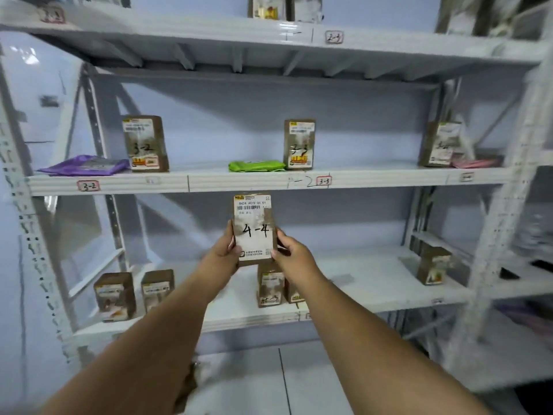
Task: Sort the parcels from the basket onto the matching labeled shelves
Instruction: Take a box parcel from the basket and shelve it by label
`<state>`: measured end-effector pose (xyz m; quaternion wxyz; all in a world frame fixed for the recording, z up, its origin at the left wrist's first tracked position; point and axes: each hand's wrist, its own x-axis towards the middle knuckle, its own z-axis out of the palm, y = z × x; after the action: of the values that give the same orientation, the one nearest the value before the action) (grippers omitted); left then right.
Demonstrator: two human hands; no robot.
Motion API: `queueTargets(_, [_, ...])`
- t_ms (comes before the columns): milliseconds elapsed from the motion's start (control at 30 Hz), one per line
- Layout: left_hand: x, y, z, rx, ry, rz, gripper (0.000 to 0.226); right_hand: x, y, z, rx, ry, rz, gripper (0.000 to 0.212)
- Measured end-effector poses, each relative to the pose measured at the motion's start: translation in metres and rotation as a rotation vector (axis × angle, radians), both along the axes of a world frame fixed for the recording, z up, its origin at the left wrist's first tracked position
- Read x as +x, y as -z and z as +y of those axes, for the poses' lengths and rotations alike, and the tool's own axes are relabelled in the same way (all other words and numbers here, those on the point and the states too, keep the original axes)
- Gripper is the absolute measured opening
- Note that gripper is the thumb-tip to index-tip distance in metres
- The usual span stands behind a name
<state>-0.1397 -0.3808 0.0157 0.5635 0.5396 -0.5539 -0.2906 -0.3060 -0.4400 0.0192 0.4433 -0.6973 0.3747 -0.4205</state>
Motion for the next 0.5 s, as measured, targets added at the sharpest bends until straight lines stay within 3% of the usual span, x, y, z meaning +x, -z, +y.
queueTargets(200, [-0.131,0.015,-0.077,0.066,0.052,-0.185,0.069,-0.149,0.030,-0.062,0.008,0.091,0.024,0.061])
queueTargets(333, [-0.194,0.014,-0.117,0.132,0.038,-0.309,0.053,-0.204,0.042,-0.093,-0.020,0.149,0.040,0.059])
queueTargets(500, [-0.255,0.021,-0.183,0.104,0.088,-0.284,0.047,-0.259,0.060,-0.155,0.001,0.235,0.001,0.060])
